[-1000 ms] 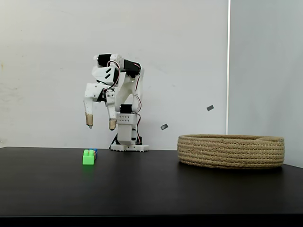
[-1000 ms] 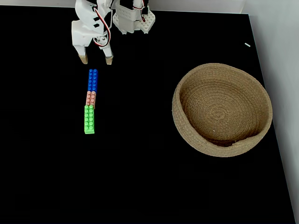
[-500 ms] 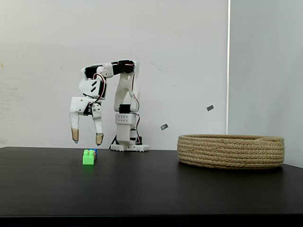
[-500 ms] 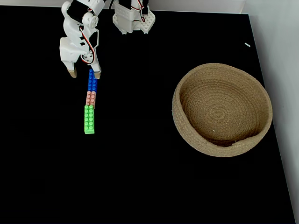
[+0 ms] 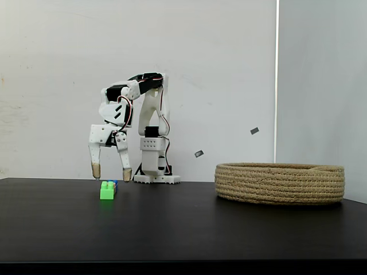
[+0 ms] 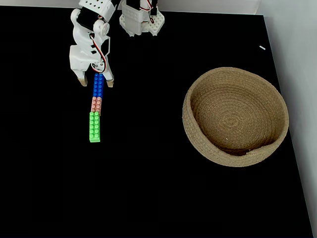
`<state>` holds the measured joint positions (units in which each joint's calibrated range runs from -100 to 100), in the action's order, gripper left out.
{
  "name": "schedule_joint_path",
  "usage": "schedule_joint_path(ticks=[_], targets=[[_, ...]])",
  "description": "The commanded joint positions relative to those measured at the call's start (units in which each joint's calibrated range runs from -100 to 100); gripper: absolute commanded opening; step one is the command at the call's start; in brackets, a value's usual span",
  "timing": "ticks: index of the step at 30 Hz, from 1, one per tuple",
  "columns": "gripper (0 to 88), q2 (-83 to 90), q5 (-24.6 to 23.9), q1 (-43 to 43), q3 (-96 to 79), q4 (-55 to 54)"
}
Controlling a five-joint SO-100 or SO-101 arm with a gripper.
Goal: Place the lego blocks in the tray
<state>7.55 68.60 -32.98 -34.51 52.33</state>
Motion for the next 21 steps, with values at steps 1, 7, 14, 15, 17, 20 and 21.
schedule_joint_path(ticks=[1, 7, 14, 15, 17, 20, 21], targets=[[25.4, 1.65, 0.24, 0.0, -0.92, -2.06], [21.1, 1.65, 0.05, 0.0, -4.2, -4.9], [0.2, 1.65, -2.64, 0.66, -11.04, -14.81], [0.0, 1.65, -3.86, 1.08, -11.95, -16.06], [0.0, 2.17, -5.08, 2.15, -12.23, -16.06], [0.0, 5.95, -6.98, 4.04, -9.67, -12.56], [0.0, 7.58, -7.52, 4.79, -7.12, -8.64]])
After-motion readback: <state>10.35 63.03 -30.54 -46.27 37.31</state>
